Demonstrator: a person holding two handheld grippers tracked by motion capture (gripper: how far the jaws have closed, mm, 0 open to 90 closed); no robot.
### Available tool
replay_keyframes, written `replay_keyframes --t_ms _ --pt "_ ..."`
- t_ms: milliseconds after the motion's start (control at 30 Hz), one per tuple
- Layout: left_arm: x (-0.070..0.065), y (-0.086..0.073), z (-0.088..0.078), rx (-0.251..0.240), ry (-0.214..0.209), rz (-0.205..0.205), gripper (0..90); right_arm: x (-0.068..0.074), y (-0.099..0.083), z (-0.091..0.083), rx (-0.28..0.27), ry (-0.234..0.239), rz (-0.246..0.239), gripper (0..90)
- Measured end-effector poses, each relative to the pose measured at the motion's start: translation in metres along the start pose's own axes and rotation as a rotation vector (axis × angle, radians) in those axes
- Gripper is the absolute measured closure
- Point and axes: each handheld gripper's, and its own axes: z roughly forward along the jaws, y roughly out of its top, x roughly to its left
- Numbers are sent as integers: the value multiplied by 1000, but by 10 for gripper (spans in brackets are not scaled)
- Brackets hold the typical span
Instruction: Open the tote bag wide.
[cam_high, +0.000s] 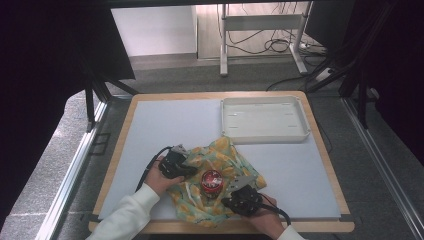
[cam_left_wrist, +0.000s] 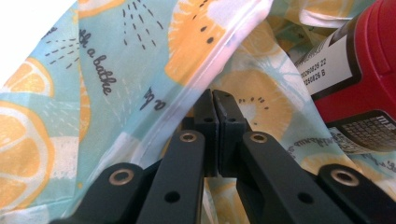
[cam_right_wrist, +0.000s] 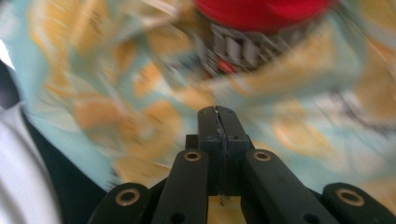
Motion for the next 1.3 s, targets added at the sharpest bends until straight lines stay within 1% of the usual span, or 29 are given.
replay_keyframes --t_ms 33,100,133,200,267,333,367,433,500,533,567,600,667,733,767,833,900,967,1133,1200,1300 --pt "0 0 0 0 -1 0 893 -2 -1 -2 -3 1 7 889" --pt "0 0 0 0 -3 -2 894 -5 3 -9 -33 -8 13 889" --pt "0 0 0 1 -3 -1 895 -8 7 -16 -60 -14 16 889" --pt "0 0 1 0 -3 -4 895 -14 16 -30 -118 -41 19 889" --pt "0 0 1 -1 -2 -5 895 -21 24 -40 -167 -68 27 889" --pt "0 0 1 -1 -2 -5 896 -31 32 -43 -187 -86 33 889" --pt "0 0 1 0 -2 -5 897 -36 36 -42 -191 -81 45 889" --pt "-1 0 2 -4 -3 -8 897 -45 43 -35 -184 -79 55 889" --pt "-1 0 2 -1 -5 -4 897 -53 50 -23 -162 -79 52 889" --pt "-1 0 1 -4 -6 -6 897 -56 53 -17 -149 -74 65 889" --pt "-1 -1 1 -4 -5 -7 897 -59 55 -12 -138 -80 70 889" --pt "-1 -1 1 -7 -7 -7 898 -62 57 -6 -124 -94 65 889" --pt "-1 -2 0 -7 -8 -8 897 -68 59 2 -99 -124 76 889" --pt "-1 -3 0 -7 -8 -7 898 -74 58 9 -75 -164 73 889" --pt "-1 -3 -1 -6 -8 -5 897 -78 58 12 -69 -172 81 889" --pt "-1 -3 -1 -5 -8 -2 898 -84 55 17 -61 -169 102 889" --pt "-1 -3 0 -6 -10 -2 897 -86 52 19 -57 -165 106 889" --pt "-1 -3 0 -6 -10 -2 897 -85 52 16 -72 -158 111 889" --pt "-2 -2 -3 -25 -12 -3 896 -77 58 -3 -154 -149 96 889" --pt "-3 -1 -4 -38 -17 -1 895 -75 61 -11 -184 -145 82 889" --pt "-3 0 -9 -58 -26 -1 896 -73 64 -20 -213 -139 68 889"
